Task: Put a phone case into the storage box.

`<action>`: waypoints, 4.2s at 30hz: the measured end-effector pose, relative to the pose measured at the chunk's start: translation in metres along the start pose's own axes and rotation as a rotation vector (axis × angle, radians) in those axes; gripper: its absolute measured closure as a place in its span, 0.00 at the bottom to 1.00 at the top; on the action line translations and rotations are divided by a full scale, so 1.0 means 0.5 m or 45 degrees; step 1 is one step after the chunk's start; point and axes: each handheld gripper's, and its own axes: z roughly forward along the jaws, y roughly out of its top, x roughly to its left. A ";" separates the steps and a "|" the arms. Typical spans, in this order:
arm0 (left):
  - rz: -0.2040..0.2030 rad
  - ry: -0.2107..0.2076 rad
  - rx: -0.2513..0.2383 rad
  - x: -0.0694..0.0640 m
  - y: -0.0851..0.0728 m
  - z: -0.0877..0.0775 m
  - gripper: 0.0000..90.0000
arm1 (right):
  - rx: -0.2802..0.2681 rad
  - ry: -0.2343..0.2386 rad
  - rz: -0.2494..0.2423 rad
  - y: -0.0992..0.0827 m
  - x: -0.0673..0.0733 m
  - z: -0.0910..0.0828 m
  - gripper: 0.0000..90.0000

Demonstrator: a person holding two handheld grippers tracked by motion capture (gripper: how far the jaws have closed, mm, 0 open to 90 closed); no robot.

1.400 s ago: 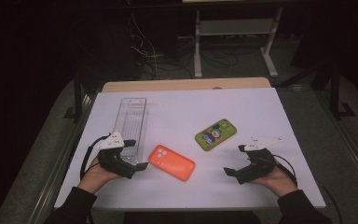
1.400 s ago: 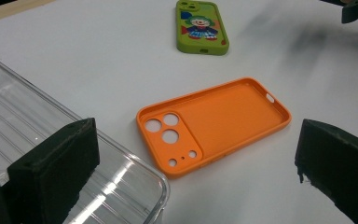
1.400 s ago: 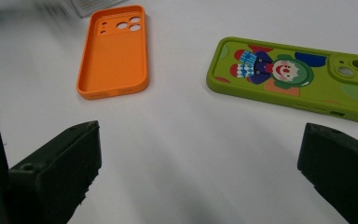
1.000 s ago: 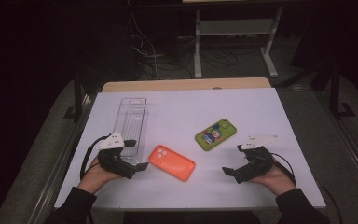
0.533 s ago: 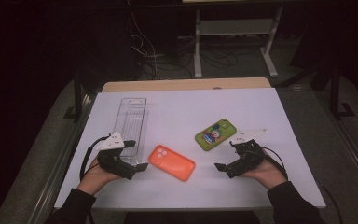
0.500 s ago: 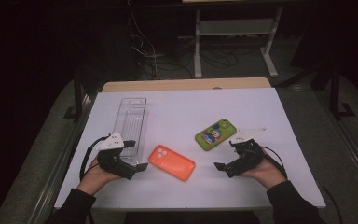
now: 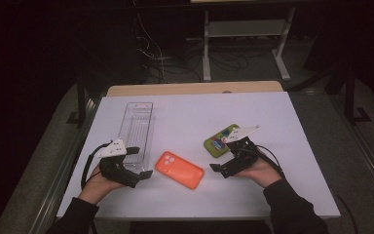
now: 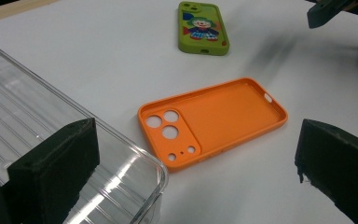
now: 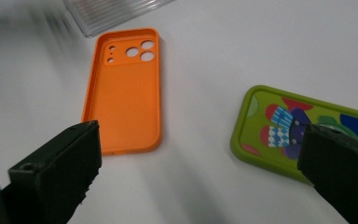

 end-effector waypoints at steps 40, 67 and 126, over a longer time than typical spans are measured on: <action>0.033 -0.020 0.019 0.000 -0.002 0.004 0.00 | 0.116 0.063 -0.078 0.108 0.082 0.158 0.00; 0.005 -0.038 0.002 -0.006 -0.004 0.007 0.00 | 0.263 0.042 -0.143 0.085 0.122 0.242 0.06; 0.250 -0.274 0.132 -0.039 0.136 0.116 0.00 | 0.266 0.208 -0.395 0.063 -0.010 0.060 0.17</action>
